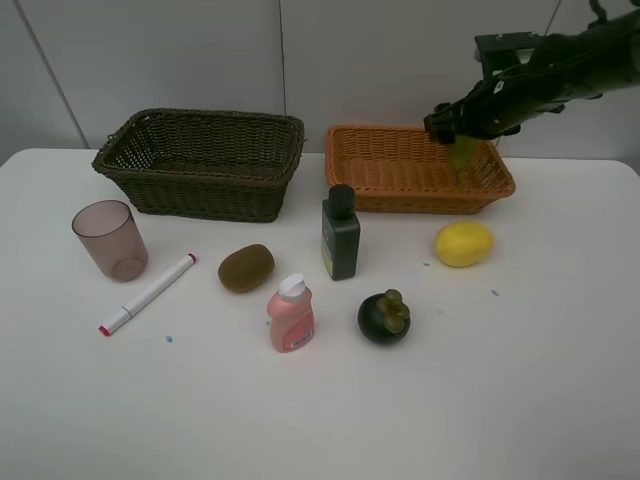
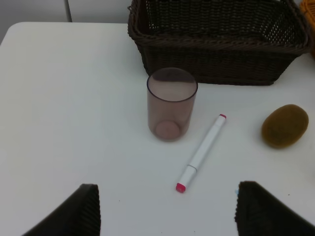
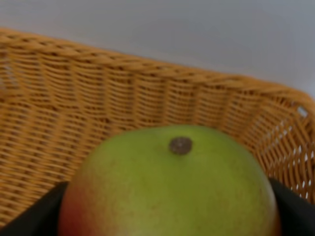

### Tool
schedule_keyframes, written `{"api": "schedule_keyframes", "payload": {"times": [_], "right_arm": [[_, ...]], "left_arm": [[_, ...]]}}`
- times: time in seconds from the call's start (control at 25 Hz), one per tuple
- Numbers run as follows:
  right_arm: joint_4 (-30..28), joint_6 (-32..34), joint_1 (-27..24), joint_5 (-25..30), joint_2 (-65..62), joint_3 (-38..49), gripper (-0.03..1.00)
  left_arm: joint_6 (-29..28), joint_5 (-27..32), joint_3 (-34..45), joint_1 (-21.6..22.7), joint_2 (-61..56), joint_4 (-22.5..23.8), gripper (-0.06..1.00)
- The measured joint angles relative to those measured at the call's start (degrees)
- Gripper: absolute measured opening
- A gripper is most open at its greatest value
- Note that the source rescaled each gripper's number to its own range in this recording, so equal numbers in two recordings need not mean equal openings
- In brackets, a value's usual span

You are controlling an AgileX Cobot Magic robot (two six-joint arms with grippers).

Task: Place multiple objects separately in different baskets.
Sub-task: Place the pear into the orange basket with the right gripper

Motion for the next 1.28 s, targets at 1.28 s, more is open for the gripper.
{"api": "schedule_keyframes", "payload": {"times": [1.28], "right_arm": [[3.06, 0.22, 0.0, -2.91, 4.32, 0.0, 0.98]], "left_arm": [[0.0, 0.0, 0.0, 0.0, 0.0, 0.0, 0.74]]}}
